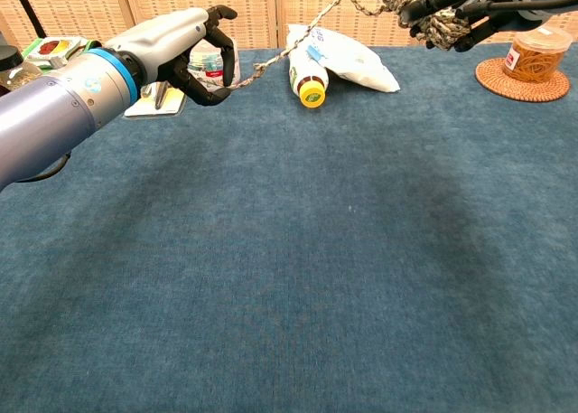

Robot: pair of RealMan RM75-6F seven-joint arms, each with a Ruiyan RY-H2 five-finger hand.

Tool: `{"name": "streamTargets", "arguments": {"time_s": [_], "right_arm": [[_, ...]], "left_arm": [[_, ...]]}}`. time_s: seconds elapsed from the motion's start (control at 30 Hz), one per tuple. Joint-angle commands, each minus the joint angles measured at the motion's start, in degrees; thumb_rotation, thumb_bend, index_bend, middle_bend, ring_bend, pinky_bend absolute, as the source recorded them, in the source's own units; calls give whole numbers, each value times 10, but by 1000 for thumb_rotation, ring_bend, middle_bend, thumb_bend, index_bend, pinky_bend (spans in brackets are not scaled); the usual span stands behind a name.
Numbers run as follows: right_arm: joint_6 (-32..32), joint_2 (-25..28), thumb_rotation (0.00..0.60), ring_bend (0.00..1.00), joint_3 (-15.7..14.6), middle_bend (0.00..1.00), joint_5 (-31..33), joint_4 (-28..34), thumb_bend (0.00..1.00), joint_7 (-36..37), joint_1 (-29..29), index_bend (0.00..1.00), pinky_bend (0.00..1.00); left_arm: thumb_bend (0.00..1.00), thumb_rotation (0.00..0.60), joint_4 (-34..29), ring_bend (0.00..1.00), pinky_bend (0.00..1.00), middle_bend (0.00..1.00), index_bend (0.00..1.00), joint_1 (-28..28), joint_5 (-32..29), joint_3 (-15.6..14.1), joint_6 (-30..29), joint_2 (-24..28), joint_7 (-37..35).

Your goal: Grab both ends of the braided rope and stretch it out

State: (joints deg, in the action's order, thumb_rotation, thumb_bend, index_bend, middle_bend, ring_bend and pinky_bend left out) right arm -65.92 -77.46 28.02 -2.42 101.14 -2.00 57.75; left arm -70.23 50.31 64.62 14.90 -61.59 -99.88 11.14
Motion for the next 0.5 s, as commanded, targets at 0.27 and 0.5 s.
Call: {"name": "streamTargets", "arguments": {"time_s": [0.27,0.5], "right_arm": [[-17,-26,600,584,26,744,28,-53,1000,-35,-5,678,811],[-13,-39,600,584,44,744,41,-93,1000,-55,-14,678,811]], "left_arm": [[370,600,-20,0,0,0,658,-11,18,-7,0,12,2],[370,600,-33,0,0,0,658,-23,34,-14,-4,23,-3]]}}
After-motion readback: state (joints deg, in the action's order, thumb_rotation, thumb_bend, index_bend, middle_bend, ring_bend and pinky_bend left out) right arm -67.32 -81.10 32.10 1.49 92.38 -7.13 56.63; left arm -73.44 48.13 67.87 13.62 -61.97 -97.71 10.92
